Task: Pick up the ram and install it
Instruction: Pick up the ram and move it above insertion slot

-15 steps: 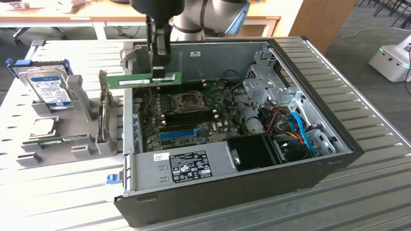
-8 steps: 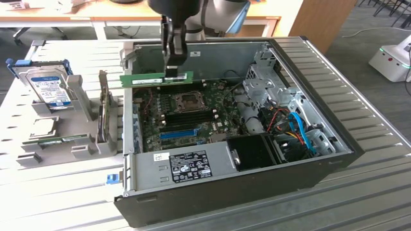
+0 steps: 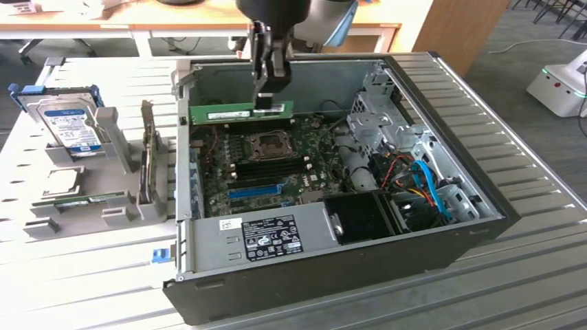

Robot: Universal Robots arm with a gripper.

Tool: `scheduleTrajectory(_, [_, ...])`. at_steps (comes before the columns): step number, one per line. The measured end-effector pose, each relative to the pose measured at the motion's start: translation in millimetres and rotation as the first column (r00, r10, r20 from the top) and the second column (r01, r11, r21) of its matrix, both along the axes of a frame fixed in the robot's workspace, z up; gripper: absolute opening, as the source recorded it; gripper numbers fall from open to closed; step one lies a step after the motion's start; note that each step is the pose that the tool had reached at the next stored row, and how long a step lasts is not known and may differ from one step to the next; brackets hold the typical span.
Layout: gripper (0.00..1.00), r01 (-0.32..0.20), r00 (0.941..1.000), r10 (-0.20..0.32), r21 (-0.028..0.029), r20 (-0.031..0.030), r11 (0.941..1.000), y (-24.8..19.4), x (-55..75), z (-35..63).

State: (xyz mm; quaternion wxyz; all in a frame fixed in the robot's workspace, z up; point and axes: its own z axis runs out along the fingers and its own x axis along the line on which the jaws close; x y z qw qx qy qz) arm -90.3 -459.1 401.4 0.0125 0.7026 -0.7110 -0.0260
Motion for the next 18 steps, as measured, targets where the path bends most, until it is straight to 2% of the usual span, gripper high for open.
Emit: scheduleTrajectory(18, [0.12, 0.0, 1.0, 0.0, 0.0001, -0.0018, 1.0, 0.0, 45.2, -0.1])
